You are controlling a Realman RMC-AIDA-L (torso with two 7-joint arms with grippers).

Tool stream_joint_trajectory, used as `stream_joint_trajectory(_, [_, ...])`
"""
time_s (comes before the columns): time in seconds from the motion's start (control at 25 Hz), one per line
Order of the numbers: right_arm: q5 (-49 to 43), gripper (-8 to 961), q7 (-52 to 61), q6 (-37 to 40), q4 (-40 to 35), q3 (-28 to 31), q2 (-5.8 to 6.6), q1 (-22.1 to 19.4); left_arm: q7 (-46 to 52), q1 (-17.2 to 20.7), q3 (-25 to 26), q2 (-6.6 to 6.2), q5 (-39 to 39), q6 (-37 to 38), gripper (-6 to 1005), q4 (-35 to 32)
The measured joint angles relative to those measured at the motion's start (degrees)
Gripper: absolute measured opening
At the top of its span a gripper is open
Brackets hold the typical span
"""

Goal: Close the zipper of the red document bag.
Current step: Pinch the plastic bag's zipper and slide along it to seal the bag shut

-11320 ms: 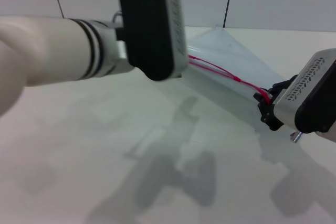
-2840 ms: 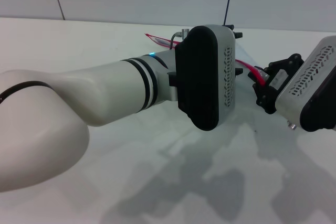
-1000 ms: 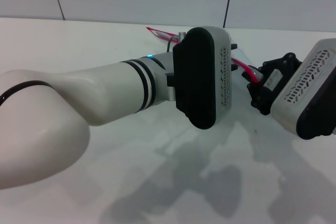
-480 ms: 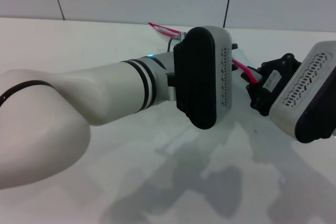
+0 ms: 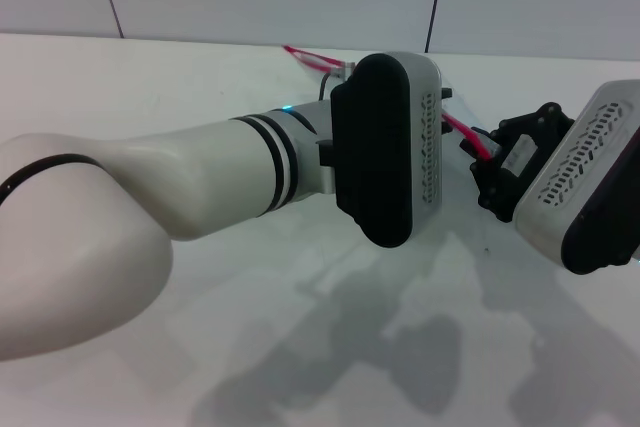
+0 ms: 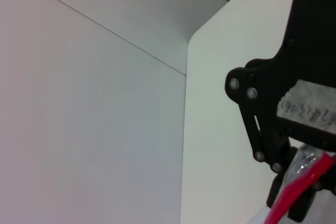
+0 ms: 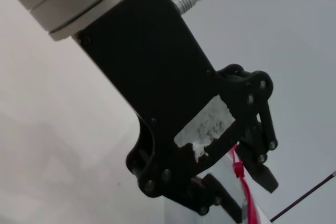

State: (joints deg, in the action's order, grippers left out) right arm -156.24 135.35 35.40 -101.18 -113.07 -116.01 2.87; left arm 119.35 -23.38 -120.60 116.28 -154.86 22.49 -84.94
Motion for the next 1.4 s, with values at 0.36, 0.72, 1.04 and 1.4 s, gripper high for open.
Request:
stream_joint_trajectory(0.36, [-0.13, 51, -0.01, -0.01, -0.11, -0.25, 0.00, 0.01, 0.00, 0.00, 0.46, 0.00, 0.00, 0.00, 266, 0.00])
stream_joint_trajectory(0.72, [0.12, 51, -1.16, 0.02, -0.30, -0.47, 0.00, 0.02, 0.00, 0.00, 0.54, -0.05, -0.04, 0.21, 261, 0.02])
stream_joint_trajectory(1.04, [0.23, 51, -1.48, 0.03, -0.33, -0.57, 0.00, 0.10, 0.00, -0.31, 0.03, -0.09, -0.04, 0.58, 257, 0.04])
stream_joint_trajectory(1.4, [0.23, 51, -1.50, -0.01, -0.34, -0.57, -0.01, 0.12, 0.00, -0.18, 0.20, -0.09, 0.01, 0.36, 217, 0.05])
